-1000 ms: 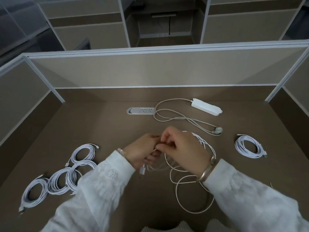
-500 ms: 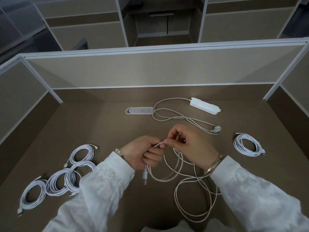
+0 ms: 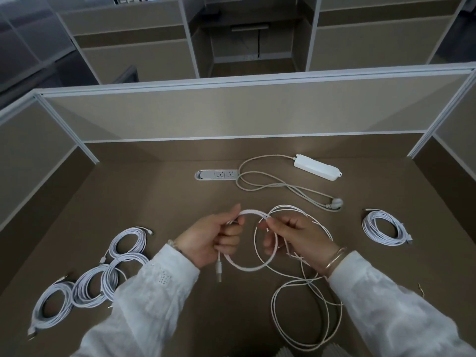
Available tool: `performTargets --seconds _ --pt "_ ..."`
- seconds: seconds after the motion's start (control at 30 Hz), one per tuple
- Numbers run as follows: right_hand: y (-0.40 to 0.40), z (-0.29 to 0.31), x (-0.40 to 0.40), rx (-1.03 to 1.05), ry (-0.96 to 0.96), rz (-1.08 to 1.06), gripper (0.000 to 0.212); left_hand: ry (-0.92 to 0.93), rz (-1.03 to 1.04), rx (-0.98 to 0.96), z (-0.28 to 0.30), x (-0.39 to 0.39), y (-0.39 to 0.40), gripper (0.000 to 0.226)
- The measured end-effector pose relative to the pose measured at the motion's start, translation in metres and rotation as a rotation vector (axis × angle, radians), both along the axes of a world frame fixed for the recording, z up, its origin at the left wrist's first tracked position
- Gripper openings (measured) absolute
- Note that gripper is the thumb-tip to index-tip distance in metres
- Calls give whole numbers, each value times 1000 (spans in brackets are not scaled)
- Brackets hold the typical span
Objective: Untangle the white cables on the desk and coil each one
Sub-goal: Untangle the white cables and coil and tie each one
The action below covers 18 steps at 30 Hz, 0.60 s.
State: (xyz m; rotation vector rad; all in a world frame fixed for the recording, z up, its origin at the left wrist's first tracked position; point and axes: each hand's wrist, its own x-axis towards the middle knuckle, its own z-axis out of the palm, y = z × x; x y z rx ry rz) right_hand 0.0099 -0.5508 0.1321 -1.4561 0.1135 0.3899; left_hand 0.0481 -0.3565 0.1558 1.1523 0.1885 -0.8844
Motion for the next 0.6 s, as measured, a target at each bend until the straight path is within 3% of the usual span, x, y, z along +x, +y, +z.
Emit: performTargets --seconds 0.17,0.3,0.43,0.6 --pt "-12 -31 -2 -89 4 -12 13 -29 227 -115 8 22 23 26" --pt "-32 -53 -10 -159 66 -66 18 -58 363 -171 12 38 51 25" --pt "-38 -52 -15 -214 25 -88 20 -36 221 -81 12 36 60 31" --pt "-19 -5 -7 -333 -305 -67 12 -60 -18 97 9 16 33 28"
